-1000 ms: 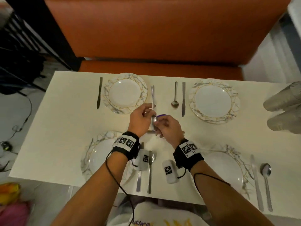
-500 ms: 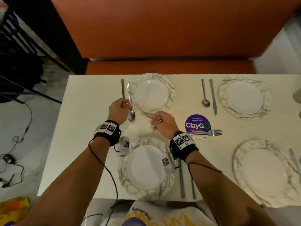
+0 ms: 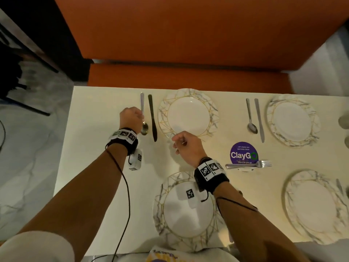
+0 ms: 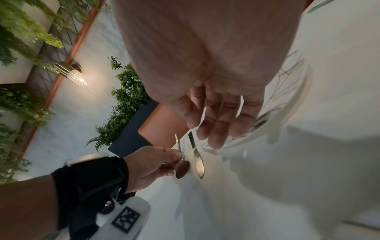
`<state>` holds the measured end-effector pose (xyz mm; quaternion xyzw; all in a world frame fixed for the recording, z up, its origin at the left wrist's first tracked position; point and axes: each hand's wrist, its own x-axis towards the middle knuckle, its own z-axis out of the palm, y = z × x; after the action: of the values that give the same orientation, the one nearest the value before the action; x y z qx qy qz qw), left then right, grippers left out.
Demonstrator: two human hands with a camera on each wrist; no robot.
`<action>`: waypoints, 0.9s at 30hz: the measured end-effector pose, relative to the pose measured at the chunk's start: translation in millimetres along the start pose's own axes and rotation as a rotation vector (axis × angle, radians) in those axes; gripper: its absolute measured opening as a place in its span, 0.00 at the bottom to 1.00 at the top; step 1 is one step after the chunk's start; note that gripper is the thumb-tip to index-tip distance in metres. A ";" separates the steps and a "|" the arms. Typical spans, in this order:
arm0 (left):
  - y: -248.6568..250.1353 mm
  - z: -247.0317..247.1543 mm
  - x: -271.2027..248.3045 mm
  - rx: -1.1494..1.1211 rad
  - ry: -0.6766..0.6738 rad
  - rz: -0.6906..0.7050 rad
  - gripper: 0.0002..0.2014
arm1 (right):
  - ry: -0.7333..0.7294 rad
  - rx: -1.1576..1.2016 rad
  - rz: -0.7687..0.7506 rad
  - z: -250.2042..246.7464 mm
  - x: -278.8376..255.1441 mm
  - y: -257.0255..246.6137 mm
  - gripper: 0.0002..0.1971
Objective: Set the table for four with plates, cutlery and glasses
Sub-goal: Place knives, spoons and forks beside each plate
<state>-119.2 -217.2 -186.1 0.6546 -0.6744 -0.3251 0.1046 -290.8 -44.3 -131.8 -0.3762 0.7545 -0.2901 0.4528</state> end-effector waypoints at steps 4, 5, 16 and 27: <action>-4.7 4.1 3.5 -0.031 0.024 -0.027 0.06 | 0.030 0.035 -0.016 1.2 1.3 -1.6 0.13; -6.2 5.4 4.4 -0.032 0.023 -0.040 0.08 | 0.031 0.043 -0.014 0.7 1.0 -1.0 0.14; -10.7 9.7 10.6 0.442 0.031 0.319 0.34 | 0.066 0.092 0.020 -11.8 -10.7 15.8 0.12; -5.2 10.6 18.3 0.523 -0.088 0.307 0.35 | 0.082 0.082 0.019 -14.5 -13.8 22.2 0.11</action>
<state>-123.3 -231.1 -202.4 0.5353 -0.8300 -0.1489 -0.0488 -306.4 -19.2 -136.5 -0.3380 0.7633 -0.3320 0.4392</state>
